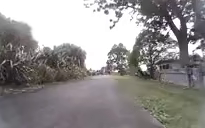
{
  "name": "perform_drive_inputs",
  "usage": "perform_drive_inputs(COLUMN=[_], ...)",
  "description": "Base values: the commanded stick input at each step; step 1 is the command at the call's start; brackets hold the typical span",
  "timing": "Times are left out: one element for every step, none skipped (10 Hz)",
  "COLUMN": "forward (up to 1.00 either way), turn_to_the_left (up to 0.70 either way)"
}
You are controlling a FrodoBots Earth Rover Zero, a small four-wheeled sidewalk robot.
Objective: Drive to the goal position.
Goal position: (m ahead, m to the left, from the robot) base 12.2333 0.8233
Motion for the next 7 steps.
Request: perform_drive_inputs(forward=[0.85,0.85,0.85,0.85,0.85,0.85,0.85], turn_to_the_left=[0.0,0.0,0.0,0.0,0.0,0.0,0.0])
